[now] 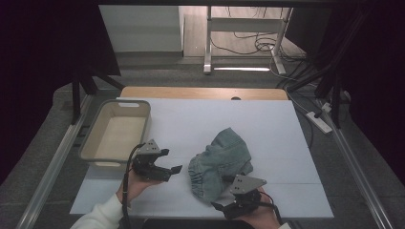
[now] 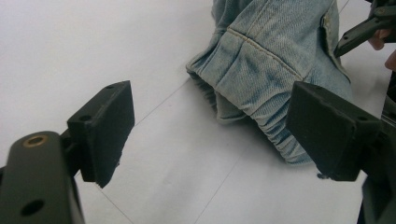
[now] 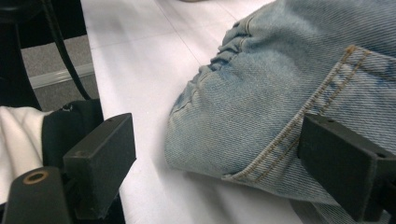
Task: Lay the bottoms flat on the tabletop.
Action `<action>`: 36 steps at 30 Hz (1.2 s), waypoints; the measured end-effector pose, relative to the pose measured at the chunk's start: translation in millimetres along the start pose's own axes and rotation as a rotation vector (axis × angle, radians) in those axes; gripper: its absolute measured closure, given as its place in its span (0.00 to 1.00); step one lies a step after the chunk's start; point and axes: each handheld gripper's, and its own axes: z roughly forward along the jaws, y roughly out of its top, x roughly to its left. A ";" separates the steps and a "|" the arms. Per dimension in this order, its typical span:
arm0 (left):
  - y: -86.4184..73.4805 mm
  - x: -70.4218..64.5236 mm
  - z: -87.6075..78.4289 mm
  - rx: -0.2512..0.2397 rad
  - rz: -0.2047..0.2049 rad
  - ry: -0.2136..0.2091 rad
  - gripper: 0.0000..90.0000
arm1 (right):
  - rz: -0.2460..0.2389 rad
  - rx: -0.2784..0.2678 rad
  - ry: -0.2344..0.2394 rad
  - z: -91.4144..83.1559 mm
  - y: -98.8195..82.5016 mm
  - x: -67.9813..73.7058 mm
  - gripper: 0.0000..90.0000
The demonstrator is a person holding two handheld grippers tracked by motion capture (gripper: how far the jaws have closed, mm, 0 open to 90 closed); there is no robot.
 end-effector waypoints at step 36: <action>-4.4 0.4 2.1 0.013 -0.018 0.003 0.18 | -0.124 0.171 -0.111 26.6 -4.9 -9.4 0.56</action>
